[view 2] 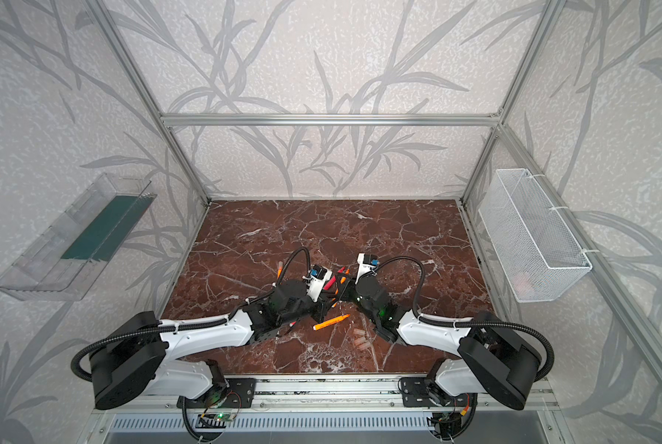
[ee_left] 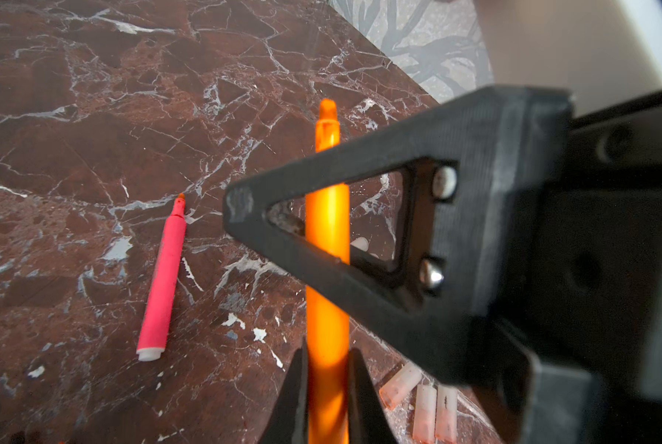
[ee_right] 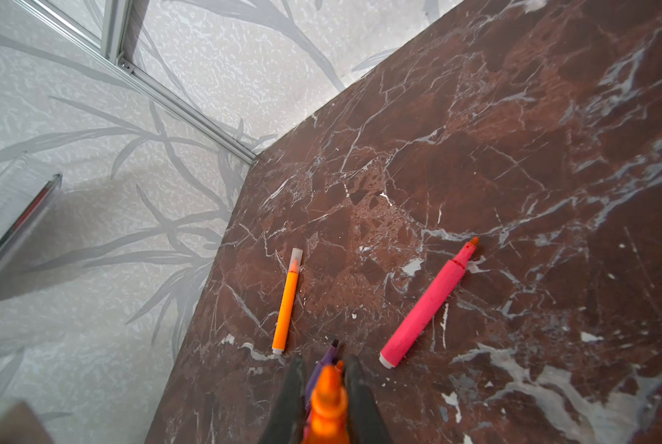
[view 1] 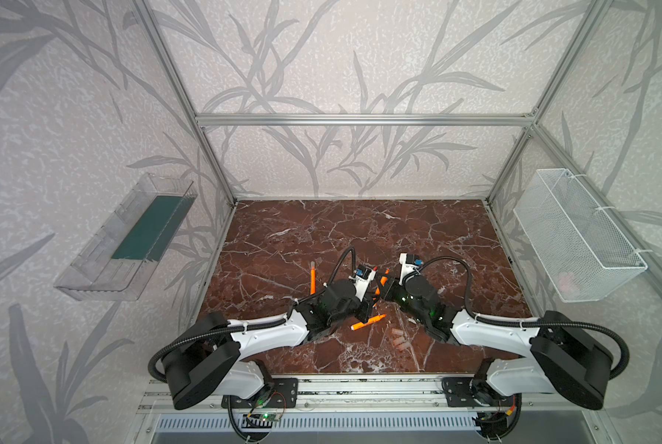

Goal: Insert the pens into the pen caps

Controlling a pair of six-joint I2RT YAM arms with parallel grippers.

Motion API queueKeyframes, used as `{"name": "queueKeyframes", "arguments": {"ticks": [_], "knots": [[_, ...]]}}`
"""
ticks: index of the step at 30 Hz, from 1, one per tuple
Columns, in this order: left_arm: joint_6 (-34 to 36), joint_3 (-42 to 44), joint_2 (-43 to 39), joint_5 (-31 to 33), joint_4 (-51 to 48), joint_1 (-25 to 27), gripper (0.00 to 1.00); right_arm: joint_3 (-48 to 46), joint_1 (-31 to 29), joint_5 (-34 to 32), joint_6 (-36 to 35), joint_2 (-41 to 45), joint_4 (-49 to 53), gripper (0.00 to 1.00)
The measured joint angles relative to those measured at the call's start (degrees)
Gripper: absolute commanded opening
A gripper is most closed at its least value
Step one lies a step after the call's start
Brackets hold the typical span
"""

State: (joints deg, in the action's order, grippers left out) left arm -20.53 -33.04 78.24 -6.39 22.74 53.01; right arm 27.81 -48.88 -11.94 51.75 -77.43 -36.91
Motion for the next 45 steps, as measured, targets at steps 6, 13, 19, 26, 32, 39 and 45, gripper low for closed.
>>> {"name": "queueKeyframes", "arguments": {"ticks": [6,13,19,26,32,39,45], "knots": [[-0.04,0.20,0.02,0.02,0.00,0.00,0.16,0.00,-0.85,-0.90,-0.31,0.00,0.35,0.00],[-0.09,0.39,0.07,0.02,0.61,0.00,0.31,0.00,-3.50,-1.57,-0.76,-0.02,-0.24,0.00],[-0.07,0.44,0.83,0.02,0.37,-0.22,0.37,0.33,-4.57,-2.14,-0.83,-0.02,-0.81,0.00],[-0.07,0.55,0.85,0.28,0.44,-0.26,0.34,0.33,-5.09,-2.56,-0.79,-0.15,-2.38,0.00],[-0.09,0.96,0.85,0.57,0.96,-0.26,0.28,0.33,-5.73,-2.80,-0.76,-0.57,-3.13,0.00],[-0.11,1.40,0.90,0.42,2.64,-0.33,0.00,0.33,-5.95,-2.91,-0.61,-0.92,-3.78,0.18],[-0.09,1.66,1.97,-0.39,5.01,-0.59,0.00,-0.46,-6.32,-4.79,-0.85,0.68,-3.04,0.34]]}}
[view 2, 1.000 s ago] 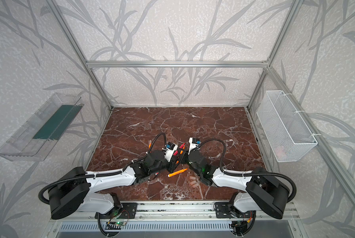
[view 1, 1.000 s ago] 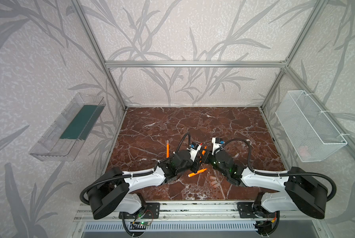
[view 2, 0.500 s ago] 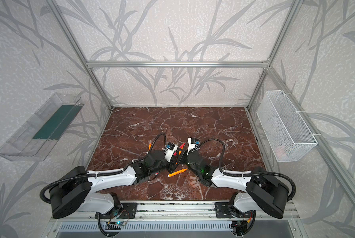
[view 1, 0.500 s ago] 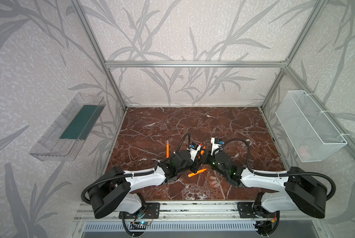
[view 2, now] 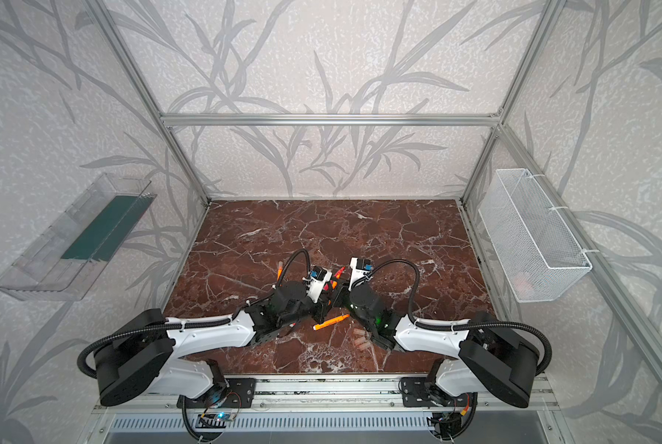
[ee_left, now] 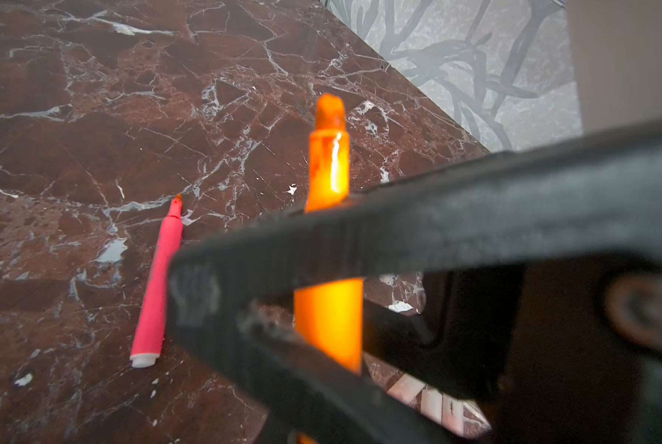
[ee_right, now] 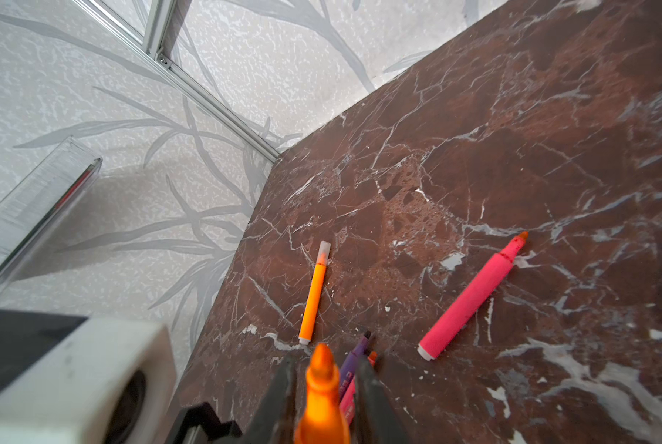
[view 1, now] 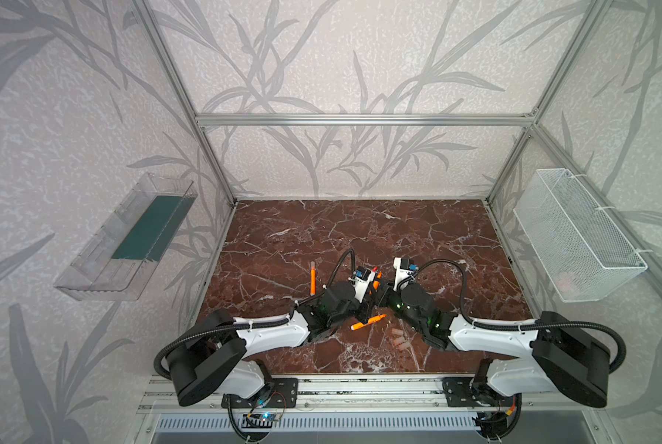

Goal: Insert the pens into the pen caps

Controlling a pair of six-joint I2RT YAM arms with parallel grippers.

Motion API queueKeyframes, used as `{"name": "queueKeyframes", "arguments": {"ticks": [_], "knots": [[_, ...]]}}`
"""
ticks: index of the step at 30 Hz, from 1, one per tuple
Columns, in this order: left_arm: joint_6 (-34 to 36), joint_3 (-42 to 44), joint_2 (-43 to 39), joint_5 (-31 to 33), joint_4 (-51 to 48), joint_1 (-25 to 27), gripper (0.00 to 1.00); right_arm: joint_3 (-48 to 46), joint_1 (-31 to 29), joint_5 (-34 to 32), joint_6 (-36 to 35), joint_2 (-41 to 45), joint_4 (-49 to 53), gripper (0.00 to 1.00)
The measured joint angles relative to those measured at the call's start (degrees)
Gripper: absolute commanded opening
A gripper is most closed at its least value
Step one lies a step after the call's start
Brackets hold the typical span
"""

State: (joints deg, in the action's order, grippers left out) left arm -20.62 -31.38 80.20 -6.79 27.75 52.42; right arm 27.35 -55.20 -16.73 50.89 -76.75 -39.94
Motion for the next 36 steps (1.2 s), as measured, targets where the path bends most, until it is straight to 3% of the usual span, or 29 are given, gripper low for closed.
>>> {"name": "queueKeyframes", "arguments": {"ticks": [4,9,16,22,25,31,36], "knots": [[0.07,0.00,0.79,-1.86,1.51,-0.09,0.00,0.00,-0.02,-1.16,-0.52,2.29,2.73,0.40],[0.09,0.04,1.66,-4.24,3.45,-0.09,0.00,0.00,0.11,-2.27,-1.33,4.28,4.66,0.41],[0.09,0.13,1.77,-5.57,4.15,-0.09,0.00,0.00,0.20,-2.71,-1.95,4.46,6.93,0.23],[0.09,0.98,1.77,-5.84,4.39,-0.09,0.00,0.02,0.17,-2.05,-2.38,4.46,7.50,0.18],[0.09,1.20,1.77,-5.88,4.59,-0.09,0.00,0.02,0.17,-1.75,-2.25,4.48,7.63,0.10],[0.07,1.25,1.75,-5.33,5.33,-0.04,0.18,0.02,0.17,-1.44,-2.21,5.14,7.87,0.00],[0.02,1.22,1.75,-4.61,5.29,-0.04,0.28,-0.22,-0.07,-0.70,-1.86,4.94,7.17,0.00]]}}
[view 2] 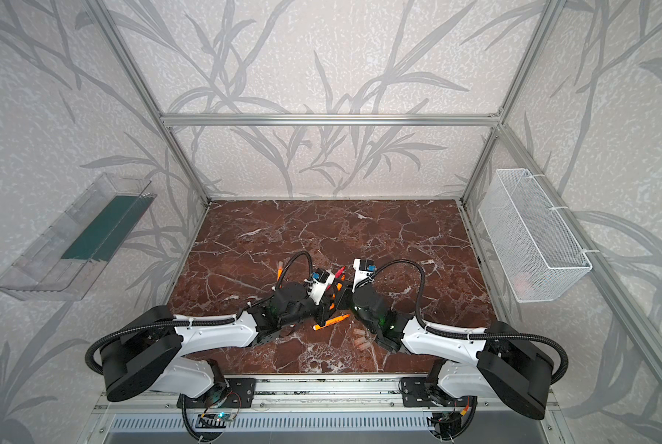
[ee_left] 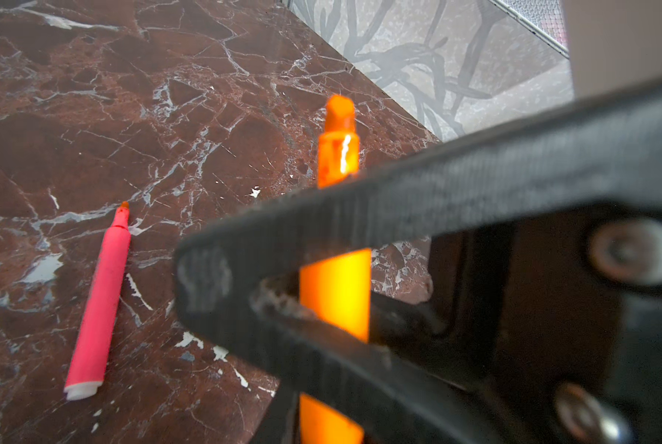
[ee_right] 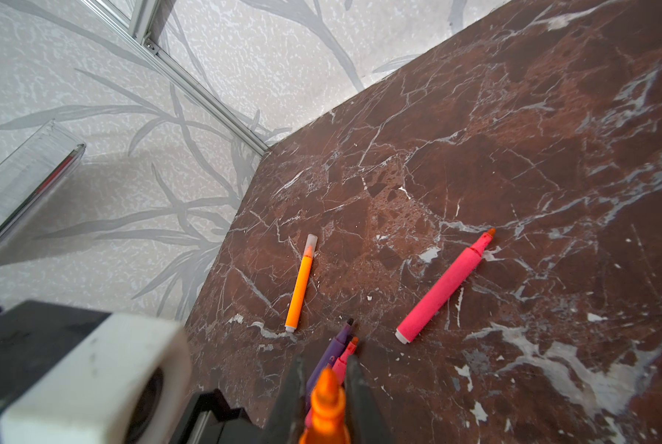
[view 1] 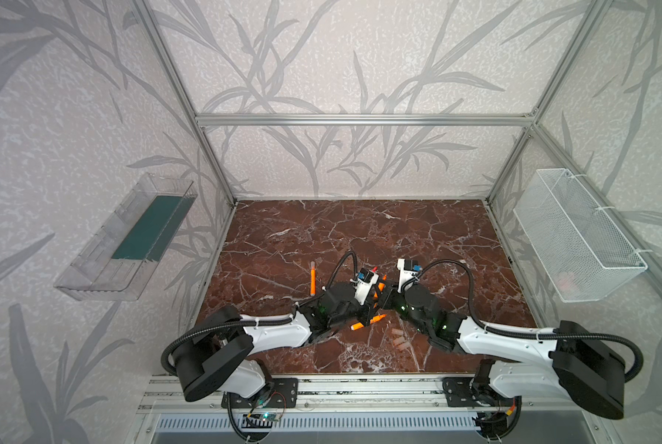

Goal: Insert the pens into the pen caps

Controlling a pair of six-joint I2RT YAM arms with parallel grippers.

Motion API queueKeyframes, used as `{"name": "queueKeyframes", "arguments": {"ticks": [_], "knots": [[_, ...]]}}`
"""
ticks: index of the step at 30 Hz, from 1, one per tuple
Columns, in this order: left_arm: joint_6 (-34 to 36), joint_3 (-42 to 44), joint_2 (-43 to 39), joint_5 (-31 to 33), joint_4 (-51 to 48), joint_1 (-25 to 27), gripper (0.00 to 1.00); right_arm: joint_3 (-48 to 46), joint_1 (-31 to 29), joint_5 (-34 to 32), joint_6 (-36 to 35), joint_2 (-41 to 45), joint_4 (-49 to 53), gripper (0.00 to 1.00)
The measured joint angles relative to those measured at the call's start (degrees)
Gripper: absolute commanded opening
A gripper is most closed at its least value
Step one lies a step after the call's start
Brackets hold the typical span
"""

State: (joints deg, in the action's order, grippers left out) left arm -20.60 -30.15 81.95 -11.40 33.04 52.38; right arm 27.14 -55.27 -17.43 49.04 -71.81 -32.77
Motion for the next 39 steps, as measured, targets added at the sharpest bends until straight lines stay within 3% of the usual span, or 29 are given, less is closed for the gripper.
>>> {"name": "queueKeyframes", "arguments": {"ticks": [5,9,12,16,19,22,30,35,39], "knots": [[0.07,-0.07,0.00,1.01,-0.59,-0.04,0.38,-0.22,-0.37,0.72,0.66,-1.05,-0.83,0.00],[0.09,-0.07,0.00,1.75,-1.31,-0.07,0.38,-0.22,-0.76,0.76,0.68,-1.20,-1.46,0.00],[0.22,-0.09,-0.07,2.12,-1.29,-0.07,0.21,-0.22,-0.94,0.76,0.68,-1.20,-1.64,0.00],[0.24,-0.11,-0.24,1.81,-0.83,0.37,0.00,-0.22,-1.11,0.57,0.66,-1.29,-1.73,0.20],[0.02,-0.11,-0.24,2.64,-0.94,0.20,0.00,-0.22,-1.20,0.22,0.52,-1.09,-1.38,0.36],[-0.72,-0.11,-0.24,4.09,-1.11,-1.68,0.00,-0.31,-1.44,-0.79,0.09,0.85,1.57,0.44],[-3.69,1.79,-4.61,5.73,-4.15,-11.02,0.00,-0.98,-1.46,-9.05,-2.03,13.60,14.97,0.47],[-3.61,3.52,-9.64,7.08,-5.99,-11.17,0.00,-1.44,0.70,-13.09,-2.82,16.90,24.52,0.46],[-3.58,4.92,-12.31,7.50,-7.37,-11.13,0.00,-1.51,6.95,-11.41,-3.41,15.45,30.10,0.42]]}}
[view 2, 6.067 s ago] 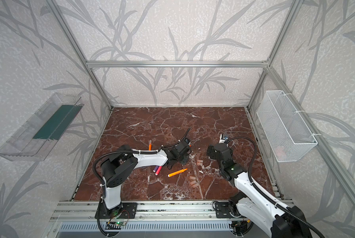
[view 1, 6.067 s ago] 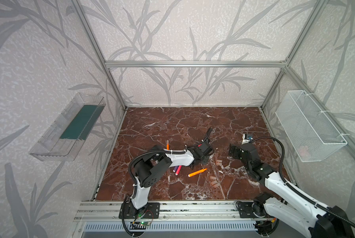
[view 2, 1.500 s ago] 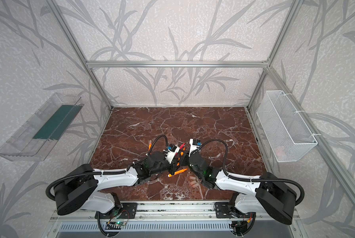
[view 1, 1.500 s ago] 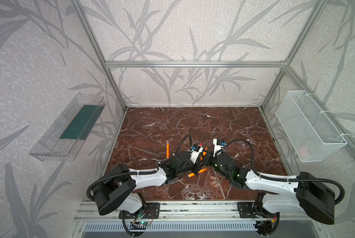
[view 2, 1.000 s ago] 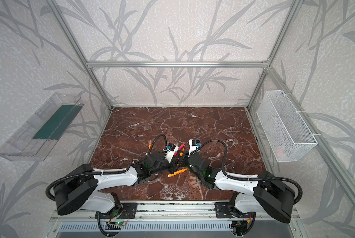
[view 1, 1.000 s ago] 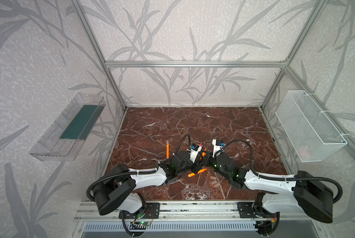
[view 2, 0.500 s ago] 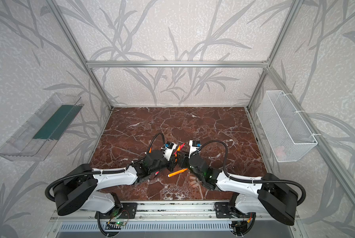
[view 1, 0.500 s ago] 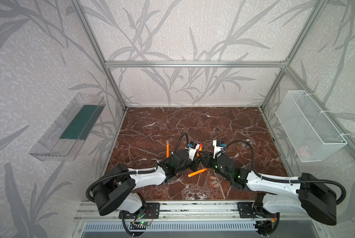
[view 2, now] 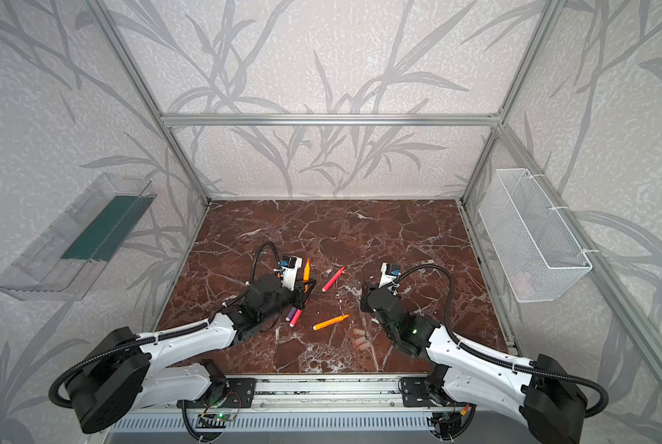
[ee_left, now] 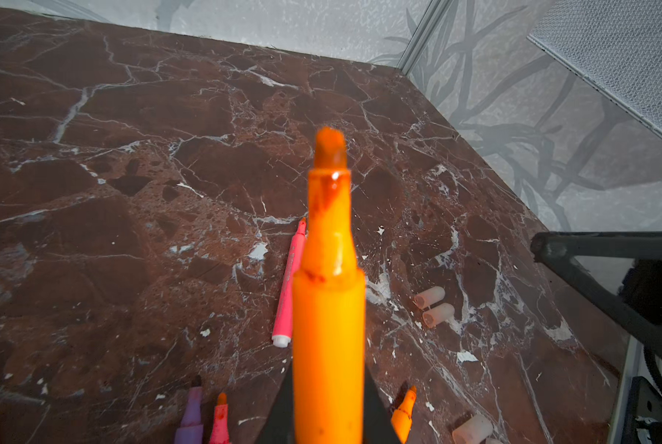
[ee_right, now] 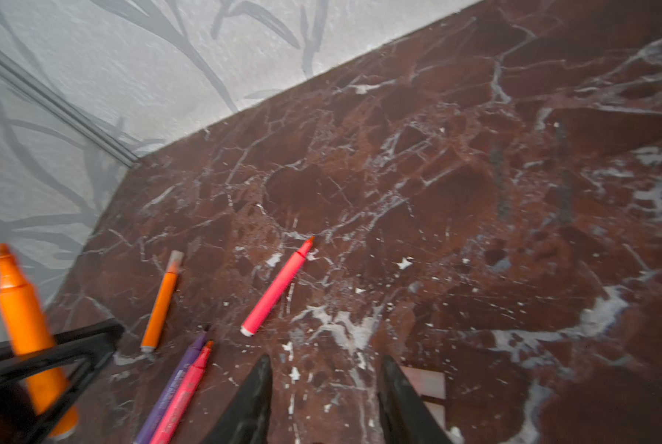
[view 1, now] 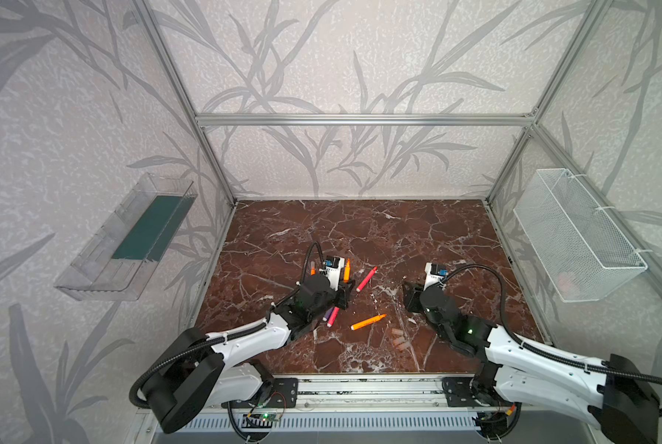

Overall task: Insert the pens into the pen caps
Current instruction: 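Move the right gripper away and down over the translucent pink caps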

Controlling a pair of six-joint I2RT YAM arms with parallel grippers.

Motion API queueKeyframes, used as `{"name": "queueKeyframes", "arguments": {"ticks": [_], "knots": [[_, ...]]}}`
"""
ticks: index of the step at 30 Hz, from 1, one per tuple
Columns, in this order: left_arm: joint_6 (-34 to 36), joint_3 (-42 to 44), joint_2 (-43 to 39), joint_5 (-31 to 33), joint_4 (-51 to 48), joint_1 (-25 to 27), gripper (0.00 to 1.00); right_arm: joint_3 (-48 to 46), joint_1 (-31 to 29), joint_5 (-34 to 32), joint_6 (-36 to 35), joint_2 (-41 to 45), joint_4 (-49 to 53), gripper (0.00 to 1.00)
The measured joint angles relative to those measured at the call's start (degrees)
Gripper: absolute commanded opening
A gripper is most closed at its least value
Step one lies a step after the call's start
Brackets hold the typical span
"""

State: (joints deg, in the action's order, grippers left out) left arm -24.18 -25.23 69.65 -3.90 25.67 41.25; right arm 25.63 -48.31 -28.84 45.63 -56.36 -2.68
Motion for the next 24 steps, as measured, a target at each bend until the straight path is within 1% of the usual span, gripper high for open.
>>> {"name": "queueKeyframes", "arguments": {"ticks": [3,6,14,24], "knots": [[0.02,0.28,-0.81,0.26,-0.81,0.00,0.00,0.04,5.44,3.52,-0.46,-3.80,2.23,0.38],[0.02,0.31,-0.90,0.63,-1.07,0.00,0.00,0.79,7.76,5.88,-1.03,-8.44,4.68,0.36],[0.00,1.09,-0.90,0.92,-1.44,0.00,0.00,3.06,8.04,8.22,-2.01,-15.15,5.92,0.36],[0.00,1.09,-0.90,0.94,-1.44,0.00,0.00,6.43,8.15,9.86,-2.23,-23.21,5.64,0.32]]}}
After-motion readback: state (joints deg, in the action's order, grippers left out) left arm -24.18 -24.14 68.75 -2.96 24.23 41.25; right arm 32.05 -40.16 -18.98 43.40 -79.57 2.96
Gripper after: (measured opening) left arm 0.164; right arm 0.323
